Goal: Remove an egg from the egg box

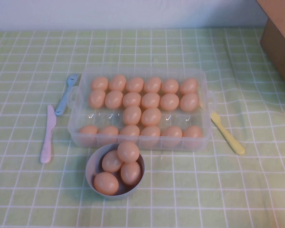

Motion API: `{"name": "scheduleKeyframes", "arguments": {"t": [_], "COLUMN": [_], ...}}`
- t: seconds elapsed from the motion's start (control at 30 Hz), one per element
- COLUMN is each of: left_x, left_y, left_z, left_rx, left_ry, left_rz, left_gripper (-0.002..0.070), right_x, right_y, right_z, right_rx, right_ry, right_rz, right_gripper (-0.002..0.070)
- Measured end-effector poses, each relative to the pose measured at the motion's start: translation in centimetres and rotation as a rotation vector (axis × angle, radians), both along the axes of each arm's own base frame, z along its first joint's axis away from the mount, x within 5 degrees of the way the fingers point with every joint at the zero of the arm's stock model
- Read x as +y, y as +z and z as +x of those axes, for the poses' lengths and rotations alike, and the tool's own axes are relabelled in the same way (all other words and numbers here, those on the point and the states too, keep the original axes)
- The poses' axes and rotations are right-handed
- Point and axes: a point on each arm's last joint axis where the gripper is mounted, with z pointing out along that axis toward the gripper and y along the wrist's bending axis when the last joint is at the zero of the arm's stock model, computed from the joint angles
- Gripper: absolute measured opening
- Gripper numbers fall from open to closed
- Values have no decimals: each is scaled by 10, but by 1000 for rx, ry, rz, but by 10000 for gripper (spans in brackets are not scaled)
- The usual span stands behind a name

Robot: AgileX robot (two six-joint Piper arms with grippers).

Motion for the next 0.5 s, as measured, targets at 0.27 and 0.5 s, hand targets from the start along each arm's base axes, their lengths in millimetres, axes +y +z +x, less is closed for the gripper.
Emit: {"name": "scheduleKeyframes", "arguments": {"t": [0.27,0.5], "left_x": [-4,-4], "left_y": [14,24], "left_z": [3,4], "left_rx": [-121,-181], "left_ry": [32,69], "left_rz": [-343,-650], "left_gripper": [-5,-4], "right_x": [0,0], "right_y": [0,0], "right_z": [0,0], "right_rx": [0,0], "right_ry": [0,0], "right_rz": [0,0], "right_gripper": [-17,-17]}}
